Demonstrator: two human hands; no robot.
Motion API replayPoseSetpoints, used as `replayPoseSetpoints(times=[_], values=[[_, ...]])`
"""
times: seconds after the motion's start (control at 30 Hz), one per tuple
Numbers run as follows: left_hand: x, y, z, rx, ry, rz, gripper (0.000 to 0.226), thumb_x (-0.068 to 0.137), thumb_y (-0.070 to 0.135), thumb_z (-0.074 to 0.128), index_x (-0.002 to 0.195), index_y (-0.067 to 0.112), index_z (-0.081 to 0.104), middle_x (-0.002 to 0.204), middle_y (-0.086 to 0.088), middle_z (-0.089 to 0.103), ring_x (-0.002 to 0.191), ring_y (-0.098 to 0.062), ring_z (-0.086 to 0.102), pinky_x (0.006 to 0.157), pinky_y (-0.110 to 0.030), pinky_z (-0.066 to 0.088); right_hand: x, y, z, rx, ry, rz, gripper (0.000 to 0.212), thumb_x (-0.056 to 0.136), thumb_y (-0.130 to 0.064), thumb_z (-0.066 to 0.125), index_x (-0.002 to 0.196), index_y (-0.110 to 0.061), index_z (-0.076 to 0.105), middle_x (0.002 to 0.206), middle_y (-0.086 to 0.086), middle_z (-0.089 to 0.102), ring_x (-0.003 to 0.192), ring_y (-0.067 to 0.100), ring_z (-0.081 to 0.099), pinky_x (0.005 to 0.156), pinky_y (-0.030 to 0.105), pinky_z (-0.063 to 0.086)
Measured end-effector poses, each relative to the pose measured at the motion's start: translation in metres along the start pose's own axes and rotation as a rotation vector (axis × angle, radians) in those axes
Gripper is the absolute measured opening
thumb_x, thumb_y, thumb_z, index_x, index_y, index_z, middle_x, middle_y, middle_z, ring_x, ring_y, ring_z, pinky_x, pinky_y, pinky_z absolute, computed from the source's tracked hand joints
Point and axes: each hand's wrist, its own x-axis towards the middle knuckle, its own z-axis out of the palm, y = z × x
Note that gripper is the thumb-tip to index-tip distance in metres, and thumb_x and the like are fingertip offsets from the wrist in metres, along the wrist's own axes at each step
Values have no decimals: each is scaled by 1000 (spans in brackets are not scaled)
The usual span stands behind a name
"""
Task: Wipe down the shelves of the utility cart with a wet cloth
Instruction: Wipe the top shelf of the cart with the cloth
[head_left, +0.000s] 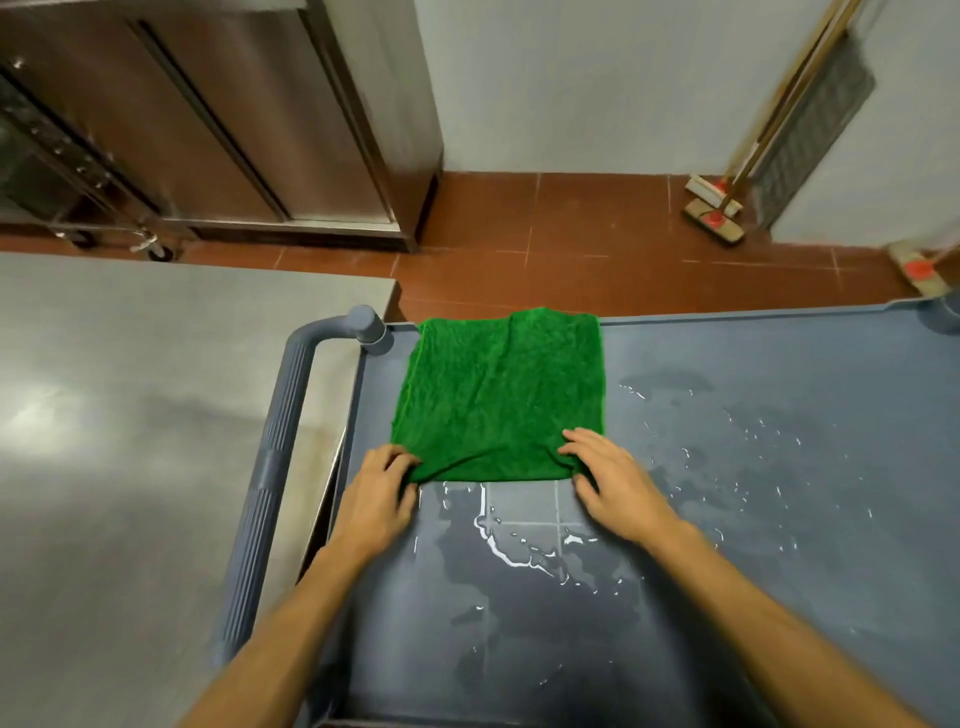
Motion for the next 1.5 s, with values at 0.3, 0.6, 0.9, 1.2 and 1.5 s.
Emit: replayPoseSetpoints(times=[0.3, 0.6, 0.9, 1.2, 1.5], values=[[-18, 6, 0, -18, 62, 10, 37, 92, 26, 44, 108, 5, 70, 115, -7, 68, 104, -29, 62, 82, -38, 57, -11, -14, 5, 130, 71, 150, 24, 94, -12, 55, 115, -20, 65, 143, -2, 55, 142, 12, 38, 111, 41, 41], [-40, 0, 1, -40, 34, 30, 20, 91, 6, 61, 110, 8, 69, 114, -8, 68, 103, -33, 63, 88, -46, 54, -49, -27, 19, 143, 89, 205, 22, 96, -9, 53, 111, -20, 65, 146, -4, 51, 141, 12, 39, 112, 31, 33], [-79, 5, 1, -51, 21, 26, 21, 91, 9, 59, 110, 8, 70, 111, -9, 69, 101, -35, 64, 87, -45, 54, -86, -41, 39, 158, 78, 219, 21, 97, -7, 53, 110, -18, 66, 147, -2, 50, 142, 15, 38, 117, 38, 32], [-123, 12, 4, -22, -34, -44, 21, 96, 14, 55, 113, 14, 68, 111, -8, 69, 106, -32, 63, 91, -45, 48, -131, -57, 53, 111, 40, 227, 21, 98, -12, 53, 113, -22, 65, 149, -4, 48, 143, 15, 37, 114, 48, 35], [-168, 32, -2, 178, -123, -94, 23, 100, 19, 44, 115, 20, 62, 114, 0, 69, 111, -24, 63, 115, -53, 15, -173, -74, 58, 72, 16, 245, 19, 100, -15, 52, 113, -21, 64, 148, -3, 49, 141, 17, 41, 113, 41, 36]])
